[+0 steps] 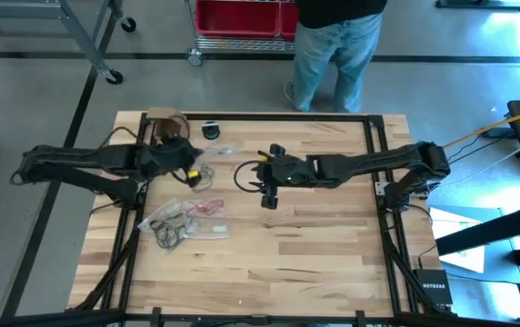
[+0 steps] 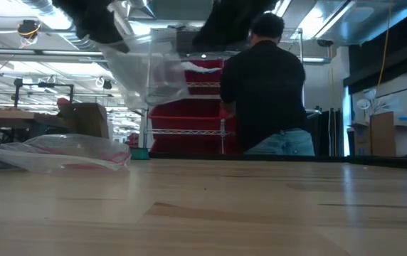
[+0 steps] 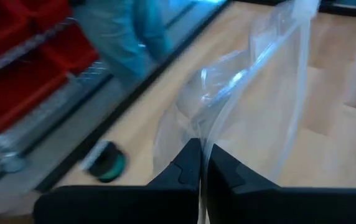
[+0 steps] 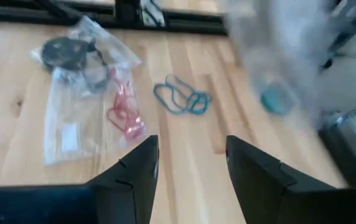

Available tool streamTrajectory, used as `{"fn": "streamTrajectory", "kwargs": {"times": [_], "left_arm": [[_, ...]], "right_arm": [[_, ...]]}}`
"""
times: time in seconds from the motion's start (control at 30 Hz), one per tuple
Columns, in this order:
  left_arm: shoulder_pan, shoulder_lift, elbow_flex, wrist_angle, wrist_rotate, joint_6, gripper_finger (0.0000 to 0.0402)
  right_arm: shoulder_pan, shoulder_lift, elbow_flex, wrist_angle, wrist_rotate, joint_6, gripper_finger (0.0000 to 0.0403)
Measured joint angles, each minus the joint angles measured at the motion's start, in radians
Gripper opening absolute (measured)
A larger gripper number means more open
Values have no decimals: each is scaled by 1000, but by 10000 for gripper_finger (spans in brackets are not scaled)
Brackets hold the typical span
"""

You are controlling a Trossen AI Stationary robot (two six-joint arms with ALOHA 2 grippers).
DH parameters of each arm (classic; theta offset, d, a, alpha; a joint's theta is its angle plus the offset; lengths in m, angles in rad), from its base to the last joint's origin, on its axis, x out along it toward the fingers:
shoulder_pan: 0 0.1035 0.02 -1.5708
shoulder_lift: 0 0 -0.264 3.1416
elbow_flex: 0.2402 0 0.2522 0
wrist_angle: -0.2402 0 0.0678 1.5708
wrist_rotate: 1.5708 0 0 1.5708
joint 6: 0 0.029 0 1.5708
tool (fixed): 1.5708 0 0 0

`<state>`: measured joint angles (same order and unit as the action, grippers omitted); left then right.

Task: Sort rubber bands
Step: Put the blue rubber band into the transparent zip bag

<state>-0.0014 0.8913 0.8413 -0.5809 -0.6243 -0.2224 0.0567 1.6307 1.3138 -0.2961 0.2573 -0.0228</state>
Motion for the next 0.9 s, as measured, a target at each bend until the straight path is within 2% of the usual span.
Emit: {"fn": "streamTrajectory", "kwargs": {"times": [0.2, 0.33, 0.47, 0.67, 0.77, 0.9], "left_arm": [[80, -73, 0, -29, -42, 77, 0], [106, -81, -1, -33, -41, 110, 0], [114, -82, -1, -39, -40, 118, 0], [114, -82, -2, -38, 18, 85, 0], [114, -82, -2, -47, 16, 66, 0], [114, -82, -2, -48, 16, 66, 0]], "right_arm": [[-38, 185, -57, 289, -58, 92, 176], [-73, 360, 25, 441, -77, 163, 177], [-116, 522, 171, 433, -84, 177, 187], [-194, 726, 410, 318, -95, 248, 231], [-223, 795, 481, 294, -141, 261, 243], [-230, 860, 528, 294, -210, 271, 236]]}}
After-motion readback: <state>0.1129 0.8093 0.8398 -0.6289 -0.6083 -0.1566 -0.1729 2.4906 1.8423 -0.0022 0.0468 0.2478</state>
